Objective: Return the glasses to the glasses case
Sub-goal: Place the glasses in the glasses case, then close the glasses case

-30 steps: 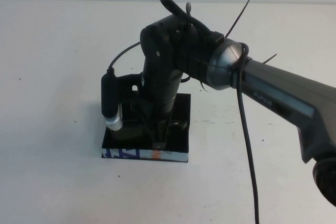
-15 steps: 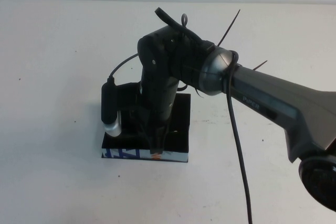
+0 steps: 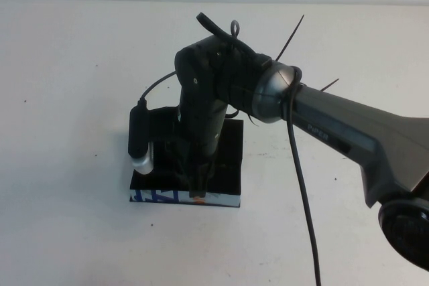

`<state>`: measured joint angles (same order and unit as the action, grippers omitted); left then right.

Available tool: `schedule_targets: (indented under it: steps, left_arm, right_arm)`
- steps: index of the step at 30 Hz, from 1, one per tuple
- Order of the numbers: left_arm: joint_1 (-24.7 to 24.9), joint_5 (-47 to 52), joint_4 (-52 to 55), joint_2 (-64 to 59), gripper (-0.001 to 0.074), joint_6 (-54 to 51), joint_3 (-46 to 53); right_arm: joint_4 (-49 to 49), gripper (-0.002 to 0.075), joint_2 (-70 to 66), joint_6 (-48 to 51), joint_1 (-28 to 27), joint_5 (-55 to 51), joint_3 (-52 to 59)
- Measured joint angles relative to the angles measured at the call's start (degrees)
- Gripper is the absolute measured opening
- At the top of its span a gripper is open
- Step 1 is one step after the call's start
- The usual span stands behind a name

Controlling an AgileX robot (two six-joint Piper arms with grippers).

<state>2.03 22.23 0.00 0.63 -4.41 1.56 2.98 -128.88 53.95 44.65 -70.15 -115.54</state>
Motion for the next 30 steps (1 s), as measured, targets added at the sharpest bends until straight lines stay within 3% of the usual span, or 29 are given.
schedule_targets:
  steps: [3,6,16,20,23,27,30]
  left_arm:
    - [0.0,0.0,0.0,0.0,-0.0003,0.0,0.0]
    - [0.0,0.0,0.0,0.0,-0.0003,0.0,0.0]
    - [0.0,0.0,0.0,0.0,-0.0003,0.0,0.0]
    - [0.0,0.0,0.0,0.0,-0.0003,0.0,0.0]
    - [0.0,0.0,0.0,0.0,-0.0003,0.0,0.0]
    - [0.0,0.0,0.0,0.0,-0.0003,0.0,0.0]
    - [0.0,0.0,0.0,0.0,-0.0003,0.0,0.0]
  right_arm:
    - [-0.24,0.0256,0.0,-0.79,0.0,0.0,0.0]
    - [-1.09,0.0305,0.37,-1.31,0.0,0.0,0.0]
    - [-2.98,0.0322,3.76,-2.43,-0.11,-0.04,0.0]
    - [-7.54,0.0319,6.78,-10.19,0.0,-0.13,0.0]
    - [-9.54,0.0274,10.26,-21.06,0.0,-0.25,0.22]
    - [-8.53,0.009,14.91,-33.44,-0.36,-0.51,0.34]
    - [-7.56,0.0022,16.26,-37.68,-1.14,-0.74,0.34]
